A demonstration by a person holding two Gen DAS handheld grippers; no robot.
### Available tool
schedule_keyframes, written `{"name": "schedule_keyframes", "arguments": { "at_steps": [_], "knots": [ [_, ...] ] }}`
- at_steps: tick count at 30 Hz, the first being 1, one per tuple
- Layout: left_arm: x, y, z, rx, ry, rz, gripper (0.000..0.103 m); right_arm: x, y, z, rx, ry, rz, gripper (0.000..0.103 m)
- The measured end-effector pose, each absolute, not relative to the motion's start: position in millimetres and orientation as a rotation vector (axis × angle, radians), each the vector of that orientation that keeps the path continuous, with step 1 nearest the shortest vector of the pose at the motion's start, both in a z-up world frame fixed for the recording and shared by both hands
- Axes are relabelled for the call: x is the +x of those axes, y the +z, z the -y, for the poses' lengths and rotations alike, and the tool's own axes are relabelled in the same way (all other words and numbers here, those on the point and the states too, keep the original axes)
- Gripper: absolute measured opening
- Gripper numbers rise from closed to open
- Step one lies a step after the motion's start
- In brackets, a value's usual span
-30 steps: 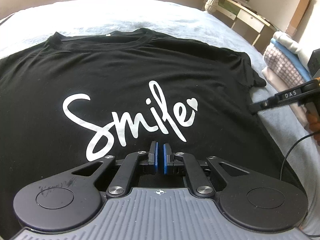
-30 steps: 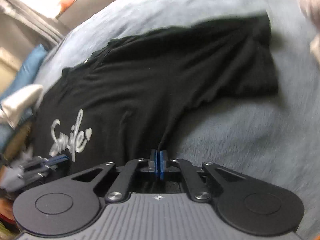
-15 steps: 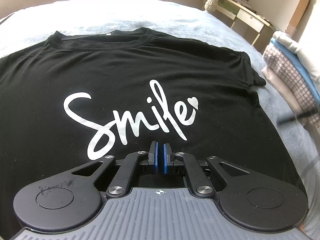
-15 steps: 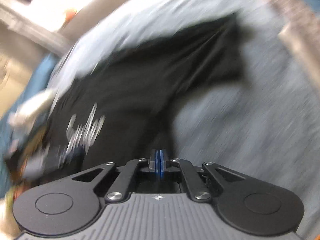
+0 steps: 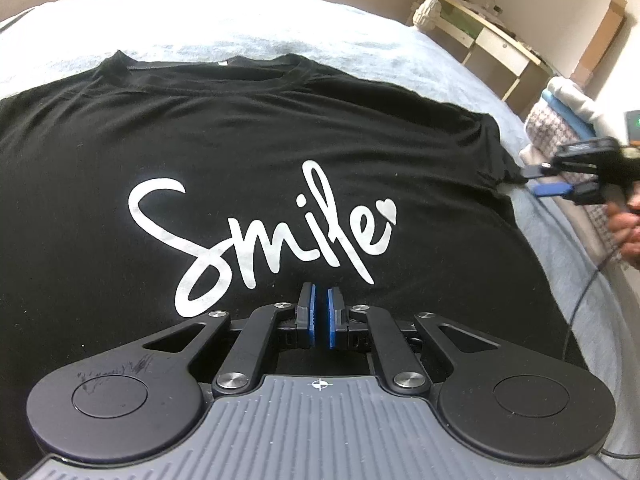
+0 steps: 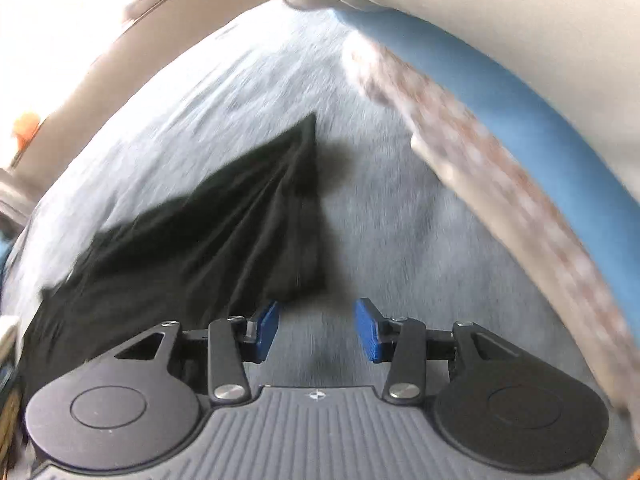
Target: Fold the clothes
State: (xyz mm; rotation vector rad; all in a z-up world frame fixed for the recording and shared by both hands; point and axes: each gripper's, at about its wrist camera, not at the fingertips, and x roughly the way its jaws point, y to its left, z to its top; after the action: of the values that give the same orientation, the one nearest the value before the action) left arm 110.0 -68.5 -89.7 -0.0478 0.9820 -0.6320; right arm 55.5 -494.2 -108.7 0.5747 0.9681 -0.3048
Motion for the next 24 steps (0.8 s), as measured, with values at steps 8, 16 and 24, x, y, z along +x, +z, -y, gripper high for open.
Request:
{"name": "schedule_keyframes", "arguments": {
  "at_steps": [8, 16, 24],
  "knots": [
    [126, -82, 81, -0.054, -0.665, -0.939, 0.007, 120, -83, 425, 0.241, -0.085, -0.808, 0.046],
    [139, -95, 91, -0.089, -0.650, -0.957, 0.007, 229, -109, 353, -0.073, 0.182, -0.905, 0.043],
    [144, -101, 83, -0.122, -0.681, -0.959, 0.007, 262, -136, 339, -0.196, 0.296, -1.043, 0.008]
  ]
}}
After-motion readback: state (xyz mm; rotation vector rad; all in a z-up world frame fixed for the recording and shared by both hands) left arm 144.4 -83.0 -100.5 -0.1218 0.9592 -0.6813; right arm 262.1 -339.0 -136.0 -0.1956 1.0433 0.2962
